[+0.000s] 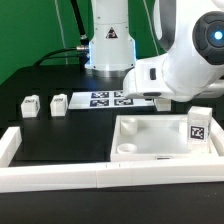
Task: Assemble square table
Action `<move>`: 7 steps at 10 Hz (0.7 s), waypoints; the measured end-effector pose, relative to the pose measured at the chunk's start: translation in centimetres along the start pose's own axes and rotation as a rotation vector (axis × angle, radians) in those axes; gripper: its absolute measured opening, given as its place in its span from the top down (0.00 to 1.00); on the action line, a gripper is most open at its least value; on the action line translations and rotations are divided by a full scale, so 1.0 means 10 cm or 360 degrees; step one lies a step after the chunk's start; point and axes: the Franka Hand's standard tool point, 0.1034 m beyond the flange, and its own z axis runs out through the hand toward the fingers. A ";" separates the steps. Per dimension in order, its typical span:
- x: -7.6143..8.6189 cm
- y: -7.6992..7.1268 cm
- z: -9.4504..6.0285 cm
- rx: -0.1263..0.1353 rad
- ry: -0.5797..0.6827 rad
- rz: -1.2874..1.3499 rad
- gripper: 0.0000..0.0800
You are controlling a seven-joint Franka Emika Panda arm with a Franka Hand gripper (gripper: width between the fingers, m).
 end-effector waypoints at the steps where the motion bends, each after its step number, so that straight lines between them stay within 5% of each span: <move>1: -0.02 0.01 0.10 0.0002 0.0014 0.0003 0.19; 3: -0.03 -0.02 0.30 0.0003 0.0024 0.0017 0.19; 4: -0.02 -0.02 0.32 0.0035 0.0021 0.0031 0.19; 6: -0.02 0.00 0.32 0.0033 0.0020 0.0033 0.19; 7: -0.02 0.00 0.33 0.0033 0.0019 0.0033 0.34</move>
Offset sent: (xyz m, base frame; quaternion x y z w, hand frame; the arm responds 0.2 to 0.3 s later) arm -0.0150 0.0117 -0.0197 0.0764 0.0093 0.0183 0.9969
